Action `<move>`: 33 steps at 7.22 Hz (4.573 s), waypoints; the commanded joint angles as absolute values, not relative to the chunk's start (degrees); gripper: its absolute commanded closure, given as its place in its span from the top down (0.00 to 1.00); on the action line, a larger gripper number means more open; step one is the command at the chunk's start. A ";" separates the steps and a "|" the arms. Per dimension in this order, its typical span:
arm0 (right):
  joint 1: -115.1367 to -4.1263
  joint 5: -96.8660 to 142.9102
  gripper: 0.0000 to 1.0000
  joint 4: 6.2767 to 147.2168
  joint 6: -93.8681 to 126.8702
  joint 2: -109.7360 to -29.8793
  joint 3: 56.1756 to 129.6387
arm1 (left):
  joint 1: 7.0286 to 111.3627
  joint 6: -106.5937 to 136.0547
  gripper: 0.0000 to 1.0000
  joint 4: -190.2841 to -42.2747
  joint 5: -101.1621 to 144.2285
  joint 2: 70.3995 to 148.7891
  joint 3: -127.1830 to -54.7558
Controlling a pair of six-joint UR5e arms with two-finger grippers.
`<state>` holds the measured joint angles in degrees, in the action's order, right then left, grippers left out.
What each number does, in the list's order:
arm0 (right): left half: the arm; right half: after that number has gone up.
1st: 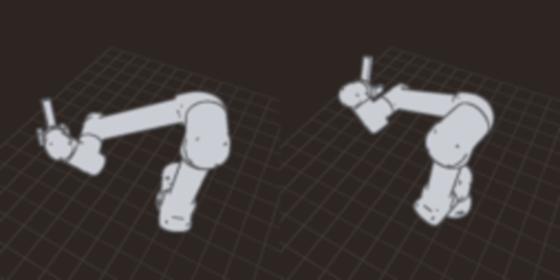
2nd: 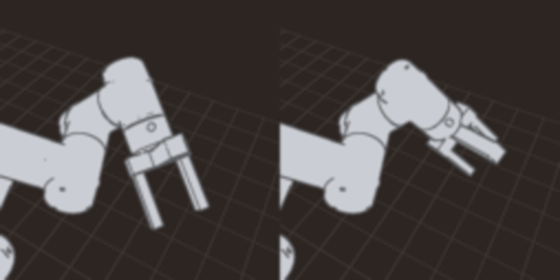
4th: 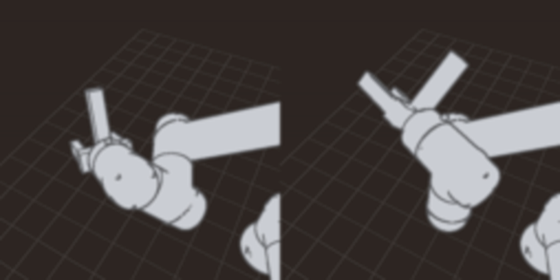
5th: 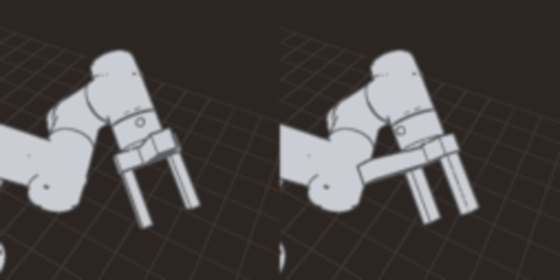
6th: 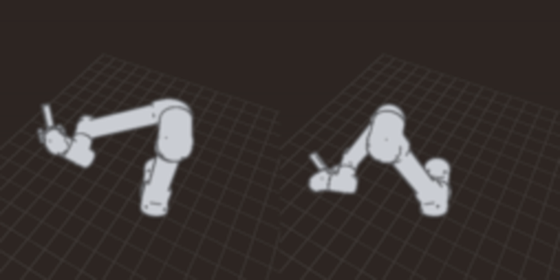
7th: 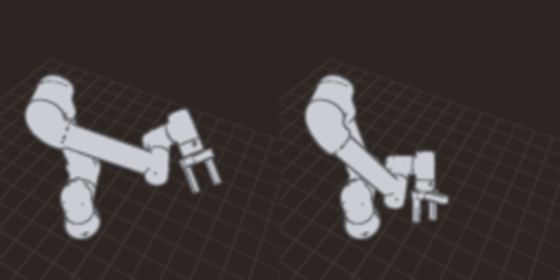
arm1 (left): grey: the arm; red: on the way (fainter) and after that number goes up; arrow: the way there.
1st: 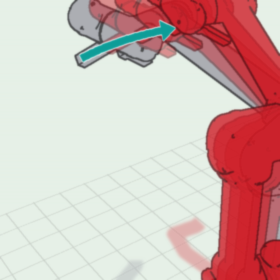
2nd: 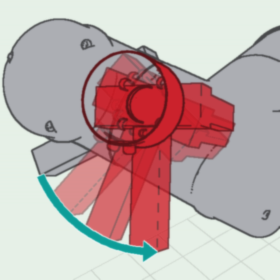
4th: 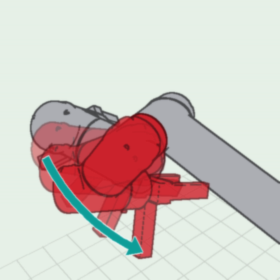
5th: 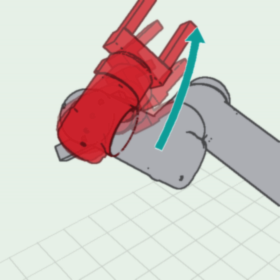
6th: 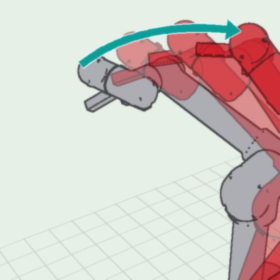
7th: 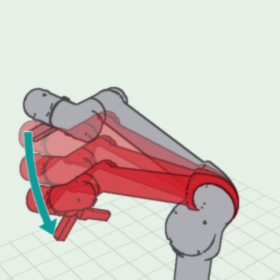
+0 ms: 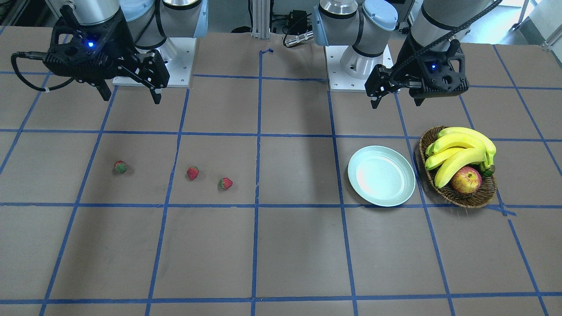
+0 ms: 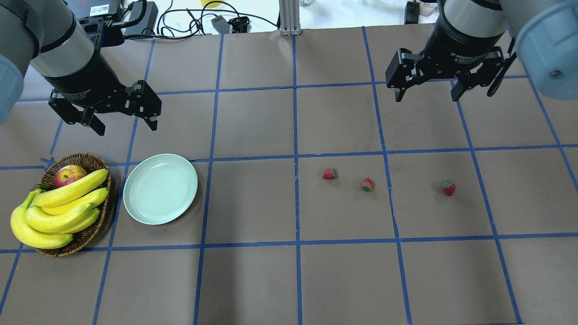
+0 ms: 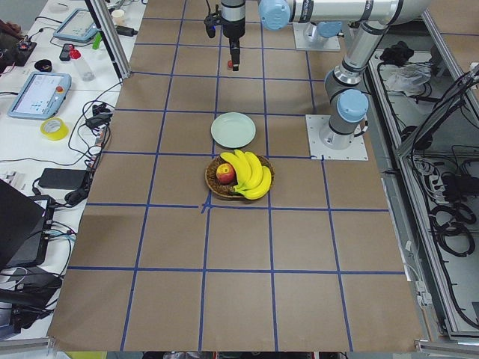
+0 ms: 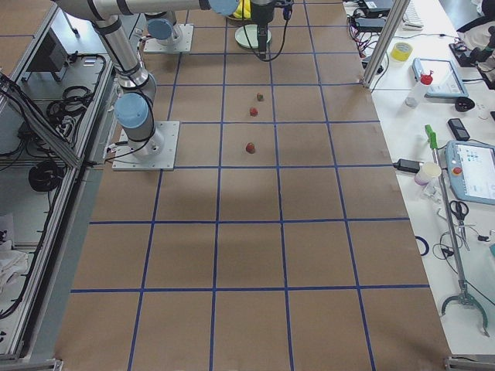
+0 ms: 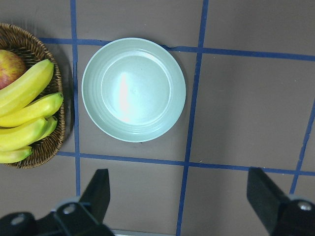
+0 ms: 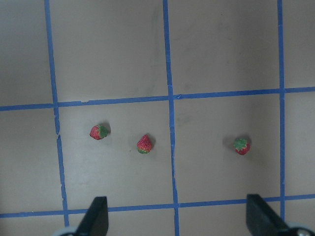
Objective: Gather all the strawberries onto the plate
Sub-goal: 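Lower the right gripper toward the strawberries on the table, then grasp the strawberry nearest the plate with the right gripper, then carry the strawberry toward the plate and release it on the table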
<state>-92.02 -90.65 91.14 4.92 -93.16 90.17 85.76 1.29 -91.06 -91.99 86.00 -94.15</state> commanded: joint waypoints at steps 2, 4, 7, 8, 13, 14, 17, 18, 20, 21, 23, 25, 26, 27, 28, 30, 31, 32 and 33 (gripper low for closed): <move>-92.02 -90.70 1.00 91.14 4.92 -93.16 90.18 | 85.69 1.23 1.00 -91.40 -92.03 86.31 -94.31; -92.02 -90.70 1.00 91.14 4.92 -93.16 90.18 | 85.95 1.49 1.00 -94.11 -90.62 85.87 -93.35; -92.20 -90.62 1.00 91.14 4.92 -93.16 90.26 | 85.96 1.41 1.00 -94.13 -90.79 85.52 -93.43; -92.02 -90.79 1.00 90.97 4.92 -93.16 90.26 | 85.70 0.80 1.00 -94.22 -90.88 85.69 -93.51; -95.86 -89.39 1.00 92.44 11.64 -83.96 92.98 | 85.87 0.79 1.00 -94.22 -90.44 85.69 -94.13; -99.37 -87.56 1.00 99.42 14.82 -80.19 95.16 | 85.96 0.79 1.00 -94.22 -90.09 85.69 -94.13; -102.30 -87.36 1.00 123.09 20.55 -72.71 106.85 | 85.87 0.79 1.00 -94.31 -91.05 85.78 -94.22; -103.26 -87.36 1.00 124.09 21.61 -70.16 107.22 | 85.87 0.70 1.00 -94.39 -91.23 85.69 -94.22; -104.24 -87.45 1.00 129.62 22.32 -66.64 108.19 | 85.96 0.79 1.00 -94.39 -91.23 85.61 -94.22; -104.24 -87.45 0.94 129.73 22.32 -66.45 108.28 | 85.96 0.79 1.00 -94.48 -91.23 85.61 -94.31; -104.24 -87.45 0.48 129.73 22.32 -66.01 109.33 | 86.22 1.23 1.00 -95.00 -90.97 85.70 -94.13; -104.24 -87.36 0.32 130.51 22.32 -66.01 109.34 | 86.22 1.32 1.00 -95.10 -91.14 85.43 -93.96; -104.24 -86.49 0.19 130.60 22.32 -66.01 109.16 | 86.22 1.32 1.00 -95.01 -90.88 85.60 -94.04; -104.24 -85.79 0.09 130.61 22.32 -66.09 108.90 | 86.22 1.32 1.00 -94.92 -90.62 85.69 -94.13; -104.24 -85.78 0.06 130.52 22.32 -66.18 108.37 | 86.22 1.32 1.00 -94.83 -90.27 85.78 -94.04; -104.76 -77.41 0.07 130.52 25.63 -66.45 107.14 | 86.22 1.32 1.00 -95.01 -91.23 85.25 -94.13; -107.29 -72.38 0.07 130.69 31.84 -66.27 106.44 | 86.22 1.32 1.00 -95.01 -91.06 85.43 -94.13; -110.19 -70.94 0.13 130.61 37.82 -65.40 105.30 | 86.22 1.32 1.00 -94.92 -91.05 85.69 -94.22; -113.26 -70.84 0.13 131.21 40.75 -62.61 103.38 | 86.22 1.23 1.00 -94.83 -91.32 85.69 -94.22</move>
<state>-109.57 -72.28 130.75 35.62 -65.10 105.36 86.22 1.30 -94.93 -91.12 85.59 -94.19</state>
